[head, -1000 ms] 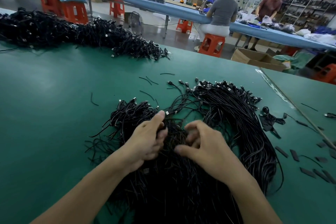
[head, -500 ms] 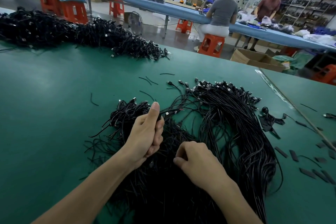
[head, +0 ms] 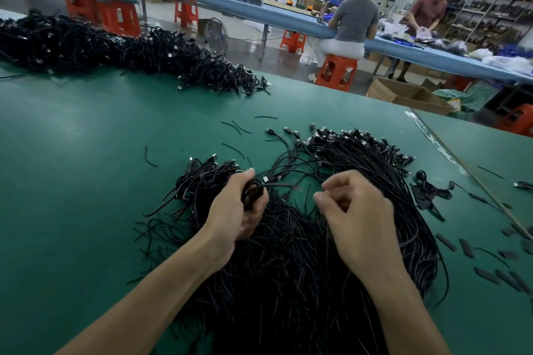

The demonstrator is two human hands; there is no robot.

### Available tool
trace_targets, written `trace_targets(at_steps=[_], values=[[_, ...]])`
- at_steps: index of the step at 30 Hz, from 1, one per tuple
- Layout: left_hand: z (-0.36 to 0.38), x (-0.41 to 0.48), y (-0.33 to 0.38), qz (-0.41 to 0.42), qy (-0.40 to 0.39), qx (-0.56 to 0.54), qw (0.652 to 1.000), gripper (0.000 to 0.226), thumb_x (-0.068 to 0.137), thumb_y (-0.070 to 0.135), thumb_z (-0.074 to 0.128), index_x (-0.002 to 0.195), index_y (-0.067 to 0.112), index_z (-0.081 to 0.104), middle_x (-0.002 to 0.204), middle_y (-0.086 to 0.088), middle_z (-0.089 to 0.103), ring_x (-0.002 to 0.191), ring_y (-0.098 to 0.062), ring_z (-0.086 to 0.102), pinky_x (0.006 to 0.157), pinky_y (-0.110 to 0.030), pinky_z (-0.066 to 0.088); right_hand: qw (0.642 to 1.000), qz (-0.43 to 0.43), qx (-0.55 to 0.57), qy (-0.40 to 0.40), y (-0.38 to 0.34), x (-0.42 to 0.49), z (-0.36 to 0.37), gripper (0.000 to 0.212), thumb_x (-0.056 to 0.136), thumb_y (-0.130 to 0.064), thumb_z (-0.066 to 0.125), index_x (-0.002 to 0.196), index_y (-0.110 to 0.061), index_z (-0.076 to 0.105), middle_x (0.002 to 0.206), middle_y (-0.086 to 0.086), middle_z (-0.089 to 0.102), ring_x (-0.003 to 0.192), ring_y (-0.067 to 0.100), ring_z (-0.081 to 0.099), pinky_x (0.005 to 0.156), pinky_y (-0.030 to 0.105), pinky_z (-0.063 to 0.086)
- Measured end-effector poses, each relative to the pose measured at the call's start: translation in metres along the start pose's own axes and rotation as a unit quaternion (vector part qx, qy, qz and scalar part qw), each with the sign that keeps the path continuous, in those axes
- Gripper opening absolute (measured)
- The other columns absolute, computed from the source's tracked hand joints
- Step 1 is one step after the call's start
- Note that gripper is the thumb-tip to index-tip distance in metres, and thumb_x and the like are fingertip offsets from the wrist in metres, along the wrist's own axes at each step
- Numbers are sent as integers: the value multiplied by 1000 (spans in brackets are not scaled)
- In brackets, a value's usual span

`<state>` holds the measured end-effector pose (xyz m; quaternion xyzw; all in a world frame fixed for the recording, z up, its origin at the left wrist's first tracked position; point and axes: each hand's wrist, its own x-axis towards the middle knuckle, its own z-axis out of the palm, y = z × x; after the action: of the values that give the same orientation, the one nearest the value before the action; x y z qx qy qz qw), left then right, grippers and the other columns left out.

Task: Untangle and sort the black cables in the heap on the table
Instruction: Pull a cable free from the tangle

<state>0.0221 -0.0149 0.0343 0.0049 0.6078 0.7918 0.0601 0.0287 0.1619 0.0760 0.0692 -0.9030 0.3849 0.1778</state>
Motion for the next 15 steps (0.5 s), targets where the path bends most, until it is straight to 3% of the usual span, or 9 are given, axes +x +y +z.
trace_targets(at_steps=[5, 8, 11, 12, 15], values=[[6, -9, 2, 21, -131, 68, 989, 52, 94, 44, 34, 54, 20, 59, 43, 8, 31, 38, -12, 20, 42, -19, 20, 962, -43, 209, 173, -11, -3, 11, 20, 90, -10, 71, 85, -27, 60, 79, -9, 70, 73, 12, 71, 65, 24, 58], [13, -15, 4, 36, -180, 92, 979, 26, 89, 34, 45, 81, 21, 67, 59, -2, 45, 47, -10, 37, 46, -19, 32, 938, -69, 303, 155, -20, -8, 21, 24, 88, 0, 69, 86, -23, 62, 83, -2, 71, 73, 19, 73, 65, 25, 58], [14, -15, 1, 75, -134, 57, 986, 38, 83, 40, 56, 109, 14, 63, 98, -15, 61, 86, -18, 59, 78, -30, 47, 946, -114, 279, 116, -25, -15, 25, 27, 86, 2, 72, 88, -24, 65, 86, -6, 72, 79, 15, 72, 71, 21, 56], [13, -14, 0, 93, -112, 50, 988, 36, 86, 38, 55, 112, 13, 62, 102, -12, 65, 88, -18, 61, 81, -31, 49, 952, -136, 250, 111, -25, -16, 24, 24, 86, 0, 72, 89, -23, 66, 87, -9, 71, 81, 13, 71, 73, 20, 54], [15, -14, 8, 135, -82, 29, 987, 28, 96, 34, 44, 105, 16, 63, 68, 10, 57, 51, -3, 44, 49, -14, 38, 958, -203, 184, 88, -26, -19, 21, 20, 85, -1, 72, 93, -19, 66, 93, -24, 69, 86, 1, 69, 75, 11, 50]])
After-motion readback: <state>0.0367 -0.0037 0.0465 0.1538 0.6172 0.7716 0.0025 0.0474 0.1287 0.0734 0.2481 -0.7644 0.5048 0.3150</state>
